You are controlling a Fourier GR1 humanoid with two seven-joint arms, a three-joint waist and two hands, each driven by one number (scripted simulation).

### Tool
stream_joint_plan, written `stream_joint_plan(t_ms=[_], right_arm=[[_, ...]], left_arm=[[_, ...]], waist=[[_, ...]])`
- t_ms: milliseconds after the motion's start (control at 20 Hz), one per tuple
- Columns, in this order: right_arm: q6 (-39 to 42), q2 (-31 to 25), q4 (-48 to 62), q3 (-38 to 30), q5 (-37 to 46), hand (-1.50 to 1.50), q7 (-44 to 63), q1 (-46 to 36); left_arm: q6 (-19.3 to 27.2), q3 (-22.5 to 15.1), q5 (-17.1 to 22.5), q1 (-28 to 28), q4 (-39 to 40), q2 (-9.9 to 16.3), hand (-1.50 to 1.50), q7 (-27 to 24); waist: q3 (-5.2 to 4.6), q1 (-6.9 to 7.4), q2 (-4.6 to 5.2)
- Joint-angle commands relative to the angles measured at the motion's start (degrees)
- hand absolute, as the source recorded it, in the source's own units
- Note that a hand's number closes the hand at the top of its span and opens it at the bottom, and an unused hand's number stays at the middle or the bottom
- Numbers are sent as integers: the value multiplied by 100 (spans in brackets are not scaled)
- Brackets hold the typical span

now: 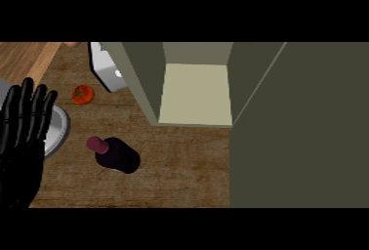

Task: Pick up the wine, place it into the cabinet and close the cabinet

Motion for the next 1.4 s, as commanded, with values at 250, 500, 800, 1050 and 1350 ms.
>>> stream_joint_plan(t_ms=[250, 500, 800, 1050, 1350], right_arm=[[-31, -115, -618, -98, 177, -150, -46, 343], [782, -229, -912, 631, -765, -150, 861, 939], [771, -240, -1391, 559, -904, -150, 1256, 1123], [749, -222, -1562, 339, -1088, -150, 1618, 837], [981, -286, -1472, 11, -1348, -150, 1724, 684]], left_arm=[[1967, 268, -2105, -423, 404, -588, -150, 112], [3218, -240, -394, -931, 860, -649, -150, 898], [4347, -1091, -793, -1594, 1368, -655, -150, 1136], [4584, -1169, -802, -1699, 1405, -656, -150, 1067], [4248, -887, -813, -1795, 1409, -656, -150, 1193]], waist=[[47, -268, -99], [37, -299, -90], [38, -246, -87], [37, -201, -86], [37, -189, -83]])
